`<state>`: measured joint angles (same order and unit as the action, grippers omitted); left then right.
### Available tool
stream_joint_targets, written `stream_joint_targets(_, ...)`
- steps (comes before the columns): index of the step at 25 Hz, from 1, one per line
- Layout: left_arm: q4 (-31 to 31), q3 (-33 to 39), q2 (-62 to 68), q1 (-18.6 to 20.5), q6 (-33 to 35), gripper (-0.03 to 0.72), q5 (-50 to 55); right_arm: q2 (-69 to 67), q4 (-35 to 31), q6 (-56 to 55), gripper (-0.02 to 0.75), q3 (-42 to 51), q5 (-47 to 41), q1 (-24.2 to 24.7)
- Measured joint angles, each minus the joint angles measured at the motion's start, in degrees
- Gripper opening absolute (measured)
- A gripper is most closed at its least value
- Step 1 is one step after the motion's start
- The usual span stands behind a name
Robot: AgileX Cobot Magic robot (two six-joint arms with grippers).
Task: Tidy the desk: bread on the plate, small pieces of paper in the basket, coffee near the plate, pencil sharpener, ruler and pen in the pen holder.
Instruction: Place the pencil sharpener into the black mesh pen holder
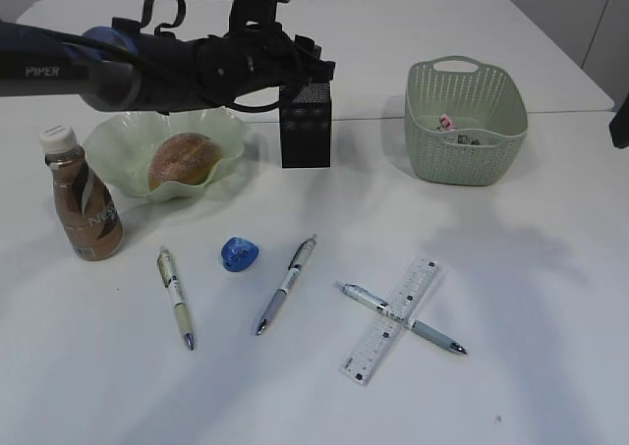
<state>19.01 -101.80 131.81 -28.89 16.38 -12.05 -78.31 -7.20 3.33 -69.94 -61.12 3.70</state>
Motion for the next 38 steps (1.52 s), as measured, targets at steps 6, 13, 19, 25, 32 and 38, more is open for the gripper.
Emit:
stream_joint_targets(6,0.0,0.0,1.4,0.0,0.0,0.309,-0.8,0.0,0.0,0.0,0.585,0.0,0.0,0.0)
stream_joint_targets(13,0.0,0.0,3.0,0.0,0.0,0.309,-1.3,0.0,0.0,0.0,0.585,0.0,0.0,0.0)
stream_joint_targets(19,0.0,0.0,3.2,0.0,0.0,0.309,-2.5,0.0,0.0,0.0,0.585,0.0,0.0,0.0)
stream_joint_targets(25,0.0,0.0,3.2,0.0,-0.1,0.309,-2.5,0.0,0.0,0.0,0.585,0.0,0.0,0.0)
stream_joint_targets(32,0.0,0.0,3.2,0.0,-0.1,0.309,-3.1,0.0,0.1,0.0,0.585,0.0,0.0,0.0)
stream_joint_targets(38,0.0,0.0,3.2,0.0,-0.1,0.309,-3.8,0.0,0.1,0.0,0.585,0.0,0.0,0.0)
